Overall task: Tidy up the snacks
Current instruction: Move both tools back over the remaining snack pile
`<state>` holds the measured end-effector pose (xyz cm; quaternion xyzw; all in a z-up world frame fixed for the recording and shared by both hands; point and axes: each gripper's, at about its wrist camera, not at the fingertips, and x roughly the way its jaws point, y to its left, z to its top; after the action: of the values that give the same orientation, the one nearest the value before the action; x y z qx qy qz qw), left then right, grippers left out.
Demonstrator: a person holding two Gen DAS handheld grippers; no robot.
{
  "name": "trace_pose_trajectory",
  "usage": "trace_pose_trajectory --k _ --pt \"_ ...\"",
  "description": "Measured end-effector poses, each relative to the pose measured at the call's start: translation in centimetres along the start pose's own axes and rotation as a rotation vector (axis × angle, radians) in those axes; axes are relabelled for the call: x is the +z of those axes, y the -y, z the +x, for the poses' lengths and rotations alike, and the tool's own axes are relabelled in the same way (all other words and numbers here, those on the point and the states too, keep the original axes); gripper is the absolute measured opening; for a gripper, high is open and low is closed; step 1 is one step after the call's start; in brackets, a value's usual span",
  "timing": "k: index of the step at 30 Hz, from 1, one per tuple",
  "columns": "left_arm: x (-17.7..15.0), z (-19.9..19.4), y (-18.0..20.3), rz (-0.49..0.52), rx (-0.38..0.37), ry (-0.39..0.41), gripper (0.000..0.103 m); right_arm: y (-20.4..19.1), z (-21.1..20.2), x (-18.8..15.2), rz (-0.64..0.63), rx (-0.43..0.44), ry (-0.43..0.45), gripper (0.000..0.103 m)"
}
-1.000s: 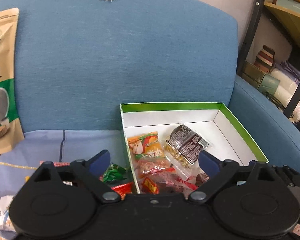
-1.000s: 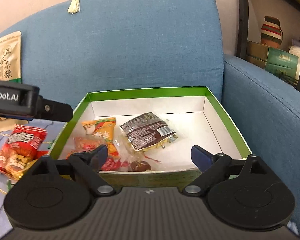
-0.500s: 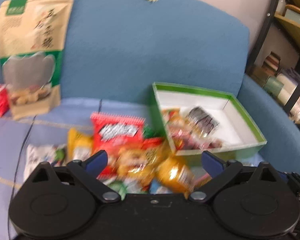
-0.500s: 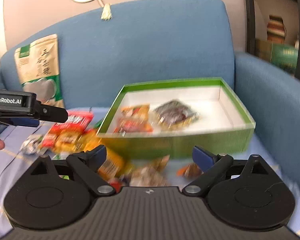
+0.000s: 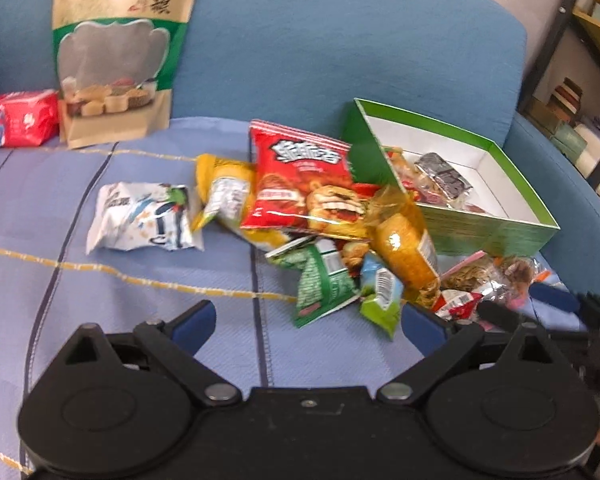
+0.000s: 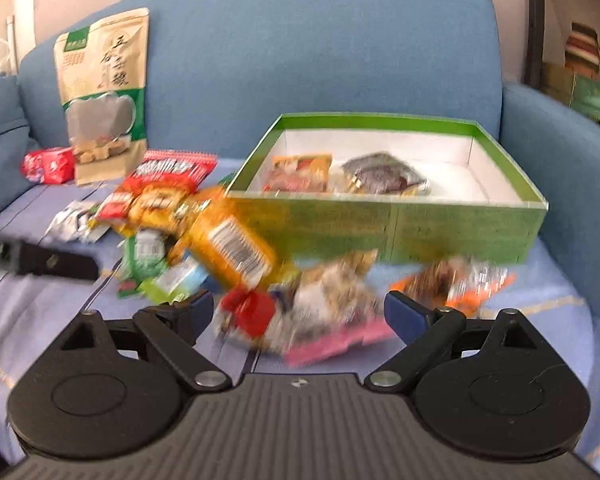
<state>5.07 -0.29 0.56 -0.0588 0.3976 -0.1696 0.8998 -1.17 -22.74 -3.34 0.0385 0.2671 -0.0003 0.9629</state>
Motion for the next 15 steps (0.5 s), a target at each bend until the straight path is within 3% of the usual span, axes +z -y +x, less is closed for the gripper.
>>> trace_pose_trajectory --k 6,9,11,13,15 --pt "0.1 -0.6 -0.8 -0.006 0.001 0.016 0.103 2.2 2.4 0.5 0.117 0.004 -0.026 0.103" --pt "-0.1 -0.4 -0.9 -0.007 -0.005 0.009 0.103 2.5 1.5 0.3 0.176 0.032 0.02 0.103" --pt "-0.2 -0.2 -1.0 -0.014 -0.014 0.001 0.103 1.8 1.5 0.2 0.102 -0.017 0.016 0.103" --pt "-0.2 0.0 -0.9 -0.017 -0.017 -0.008 0.103 0.9 2.4 0.0 -0.005 -0.075 -0.045 0.103" --pt "-0.3 0.0 -0.8 -0.019 -0.028 -0.006 0.103 1.0 3.4 -0.6 -0.034 -0.08 -0.112 0.103"
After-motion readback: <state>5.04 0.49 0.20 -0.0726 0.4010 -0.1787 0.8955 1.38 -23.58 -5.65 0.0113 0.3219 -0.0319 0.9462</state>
